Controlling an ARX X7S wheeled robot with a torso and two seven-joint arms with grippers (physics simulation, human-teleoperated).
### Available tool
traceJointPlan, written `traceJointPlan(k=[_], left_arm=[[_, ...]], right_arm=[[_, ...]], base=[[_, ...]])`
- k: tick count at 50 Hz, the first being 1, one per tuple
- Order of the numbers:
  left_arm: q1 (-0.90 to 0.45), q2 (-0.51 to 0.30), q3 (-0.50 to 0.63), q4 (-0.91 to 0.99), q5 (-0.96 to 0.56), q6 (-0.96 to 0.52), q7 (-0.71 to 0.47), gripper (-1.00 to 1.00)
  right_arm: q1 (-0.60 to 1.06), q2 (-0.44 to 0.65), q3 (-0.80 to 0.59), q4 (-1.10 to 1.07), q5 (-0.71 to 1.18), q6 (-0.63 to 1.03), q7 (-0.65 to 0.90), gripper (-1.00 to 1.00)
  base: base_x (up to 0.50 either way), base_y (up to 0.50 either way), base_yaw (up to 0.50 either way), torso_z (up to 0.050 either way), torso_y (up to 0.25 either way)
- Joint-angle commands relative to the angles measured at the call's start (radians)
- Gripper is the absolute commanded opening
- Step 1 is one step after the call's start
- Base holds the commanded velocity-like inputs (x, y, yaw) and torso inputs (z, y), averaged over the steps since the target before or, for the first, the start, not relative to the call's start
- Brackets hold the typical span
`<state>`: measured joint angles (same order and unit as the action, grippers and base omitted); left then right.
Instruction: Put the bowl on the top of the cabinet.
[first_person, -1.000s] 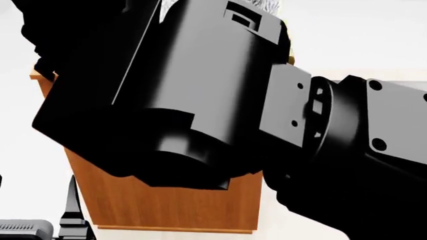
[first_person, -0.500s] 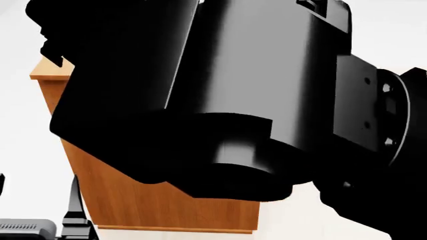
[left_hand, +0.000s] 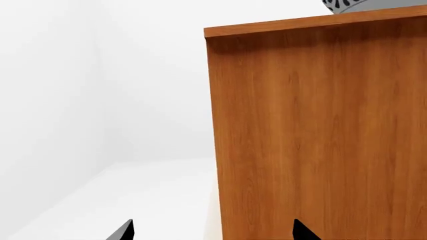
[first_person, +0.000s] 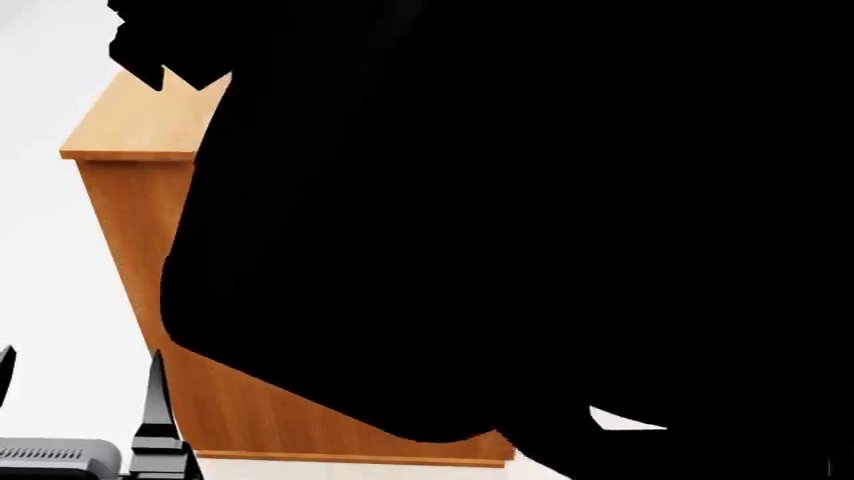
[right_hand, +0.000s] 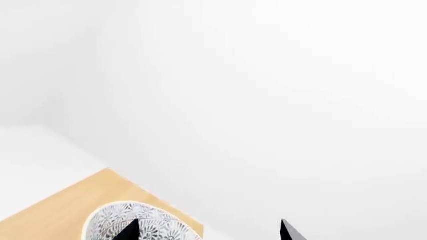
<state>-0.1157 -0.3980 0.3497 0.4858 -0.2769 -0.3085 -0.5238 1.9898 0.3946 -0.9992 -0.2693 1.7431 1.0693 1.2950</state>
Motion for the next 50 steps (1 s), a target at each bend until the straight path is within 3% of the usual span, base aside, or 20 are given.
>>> traceJointPlan(k=[1,10,23,32,41,50], left_arm=[[-0.003,-0.001,0.003,-0.002,-0.001,0.000,-0.001,1.00],[0.006,-0.006,-0.005,0.001,-0.004,0.008,-0.006,1.00],[0.003,-0.009,0.000,0.017,-0.004,-0.005,-0.013,1.00],[0.013,-0.017,-0.013,0.023,-0.014,0.003,-0.015,1.00],[0.011,-0.021,-0.013,0.036,-0.014,-0.007,-0.021,1.00],[0.008,-0.020,-0.007,0.031,-0.010,-0.005,-0.022,1.00]], right_arm=[[0.066,0.090,0.040,-0.078,0.158,0.011,0.110,1.00],[-0.024,0.293,0.113,-0.340,0.218,-0.059,0.202,1.00],[-0.424,0.592,0.203,-0.617,-0.039,-0.222,0.086,1.00],[-0.892,0.758,0.176,-0.715,-0.482,-0.478,-0.014,1.00],[-1.179,0.813,0.096,-0.632,-0.754,-0.705,-0.082,1.00],[-1.300,0.775,0.028,-0.523,-0.880,-0.786,-0.122,1.00]], base=[[0.00,0.00,0.00,0.000,0.000],[0.00,0.00,0.00,0.000,0.000],[0.00,0.00,0.00,0.000,0.000],[0.00,0.00,0.00,0.000,0.000],[0.00,0.00,0.00,0.000,0.000],[0.00,0.00,0.00,0.000,0.000]])
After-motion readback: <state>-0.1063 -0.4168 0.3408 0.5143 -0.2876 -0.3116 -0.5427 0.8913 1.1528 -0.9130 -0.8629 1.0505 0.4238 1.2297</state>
